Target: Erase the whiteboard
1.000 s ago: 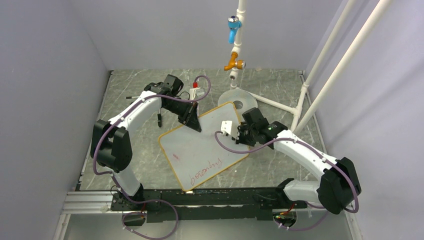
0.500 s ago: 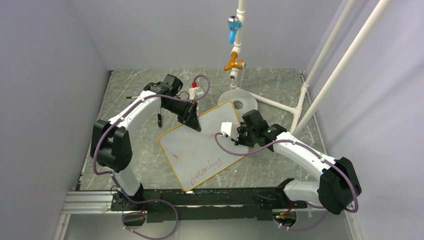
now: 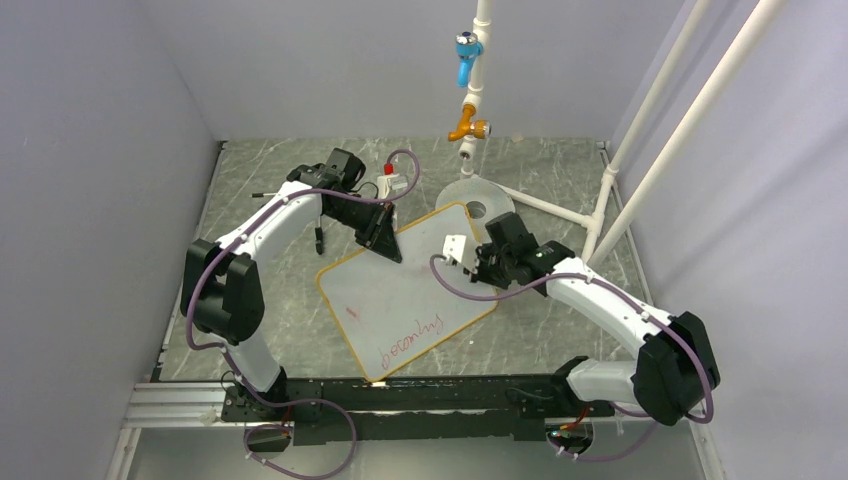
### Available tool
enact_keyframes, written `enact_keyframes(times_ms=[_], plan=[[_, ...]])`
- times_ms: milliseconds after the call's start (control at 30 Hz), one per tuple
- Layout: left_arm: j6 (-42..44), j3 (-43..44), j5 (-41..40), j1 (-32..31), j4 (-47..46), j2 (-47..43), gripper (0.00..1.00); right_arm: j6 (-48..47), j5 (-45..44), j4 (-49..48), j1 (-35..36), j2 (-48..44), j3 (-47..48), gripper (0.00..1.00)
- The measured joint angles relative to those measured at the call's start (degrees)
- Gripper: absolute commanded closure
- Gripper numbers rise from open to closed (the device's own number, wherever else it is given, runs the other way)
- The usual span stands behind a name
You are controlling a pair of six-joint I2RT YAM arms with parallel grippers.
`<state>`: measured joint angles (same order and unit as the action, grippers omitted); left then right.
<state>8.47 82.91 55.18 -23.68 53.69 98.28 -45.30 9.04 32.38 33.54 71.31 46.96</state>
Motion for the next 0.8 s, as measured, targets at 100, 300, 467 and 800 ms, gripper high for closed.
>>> enact_keyframes(times_ms=[100, 300, 467, 800], plan=[[-0.02, 0.02, 0.02, -0.02, -0.04, 0.0, 1.0, 0.79, -1.14, -1.7, -1.27, 0.02, 2.78, 1.0], [-0.17, 0.0, -0.04, 0.0, -0.07, 0.0, 1.0, 1.38, -2.54, -4.68, -1.05, 0.04, 2.86, 1.0], [-0.33, 0.02, -0.15, 0.09, 0.09, 0.0, 1.0, 0.22, -3.63, -5.46, 2.51, -1.27, -1.22, 1.0], [-0.07, 0.0, 0.02, 0.09, 0.0, 0.0, 1.0, 0.15, -1.75, -1.4, 5.2, -0.74, -2.84, 1.0]])
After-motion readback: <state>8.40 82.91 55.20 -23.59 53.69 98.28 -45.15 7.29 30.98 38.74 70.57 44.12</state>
